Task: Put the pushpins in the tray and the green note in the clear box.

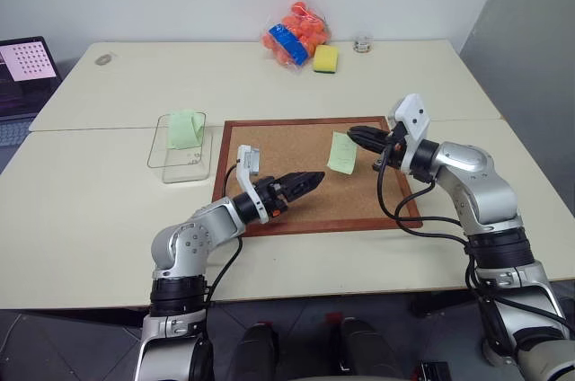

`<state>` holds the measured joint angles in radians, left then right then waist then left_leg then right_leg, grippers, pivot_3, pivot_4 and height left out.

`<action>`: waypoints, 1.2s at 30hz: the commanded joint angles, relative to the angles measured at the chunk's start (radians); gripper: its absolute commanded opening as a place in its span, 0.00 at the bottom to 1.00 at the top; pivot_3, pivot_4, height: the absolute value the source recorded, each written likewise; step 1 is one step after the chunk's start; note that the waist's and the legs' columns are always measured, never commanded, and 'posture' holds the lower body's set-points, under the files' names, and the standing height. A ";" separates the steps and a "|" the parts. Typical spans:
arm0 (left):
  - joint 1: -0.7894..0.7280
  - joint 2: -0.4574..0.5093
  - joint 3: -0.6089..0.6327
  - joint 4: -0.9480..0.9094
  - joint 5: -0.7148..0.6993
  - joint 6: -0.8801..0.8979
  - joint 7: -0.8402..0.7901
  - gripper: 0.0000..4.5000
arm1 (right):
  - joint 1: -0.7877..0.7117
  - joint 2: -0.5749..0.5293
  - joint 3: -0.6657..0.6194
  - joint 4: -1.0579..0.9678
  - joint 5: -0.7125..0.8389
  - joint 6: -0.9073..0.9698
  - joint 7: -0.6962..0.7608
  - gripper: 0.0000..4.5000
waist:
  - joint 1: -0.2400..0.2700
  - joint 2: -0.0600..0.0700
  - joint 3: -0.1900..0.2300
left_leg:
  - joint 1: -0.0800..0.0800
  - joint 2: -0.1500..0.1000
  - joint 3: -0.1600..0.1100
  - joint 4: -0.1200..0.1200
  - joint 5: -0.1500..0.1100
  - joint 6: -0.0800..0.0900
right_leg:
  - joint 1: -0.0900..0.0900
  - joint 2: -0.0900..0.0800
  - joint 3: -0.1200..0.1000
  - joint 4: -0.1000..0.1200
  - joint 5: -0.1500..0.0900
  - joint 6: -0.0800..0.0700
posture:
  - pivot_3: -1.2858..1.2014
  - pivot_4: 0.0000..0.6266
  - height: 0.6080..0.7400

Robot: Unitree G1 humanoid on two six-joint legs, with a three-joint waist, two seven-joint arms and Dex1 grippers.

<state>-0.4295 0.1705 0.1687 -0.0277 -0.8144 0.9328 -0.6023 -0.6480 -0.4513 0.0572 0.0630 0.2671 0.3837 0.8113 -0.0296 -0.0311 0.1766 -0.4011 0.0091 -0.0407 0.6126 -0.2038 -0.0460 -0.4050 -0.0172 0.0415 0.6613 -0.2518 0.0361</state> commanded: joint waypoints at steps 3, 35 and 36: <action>-0.059 -0.008 -0.007 0.047 -0.041 -0.006 -0.050 0.99 | -0.004 -0.003 -0.036 -0.124 0.126 0.106 0.050 0.00 | 0.000 0.000 0.000 | 0.000 0.000 0.000 0.000 0.000 0.000 | 0.000 0.000 0.000 0.000 0.000 0.001 | 0.52 0.24 1.00; -0.050 -0.025 -0.078 0.035 -0.054 0.022 -0.071 0.14 | 0.045 -0.005 -0.032 -0.171 0.194 0.177 0.010 0.00 | -0.001 0.000 0.000 | 0.000 0.000 0.000 0.000 0.000 0.000 | 0.000 0.001 0.000 0.000 -0.002 0.004 | 0.52 0.24 1.00; -0.052 -0.026 -0.080 0.037 -0.052 0.020 -0.071 0.11 | 0.046 -0.003 -0.031 -0.174 0.195 0.178 0.009 0.00 | -0.002 0.000 0.000 | 0.000 0.000 0.000 0.000 0.000 0.000 | 0.000 0.001 0.000 0.000 -0.002 0.004 | 0.52 0.24 1.00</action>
<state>-0.4766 0.1504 0.0923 0.0375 -0.8628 0.9671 -0.6668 -0.5781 -0.4552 0.0516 -0.0842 0.4510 0.5754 0.8246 -0.0312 -0.0313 0.1767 -0.4013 0.0095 -0.0409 0.6126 -0.2038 -0.0459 -0.4051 -0.0165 0.0416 0.6609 -0.2541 0.0399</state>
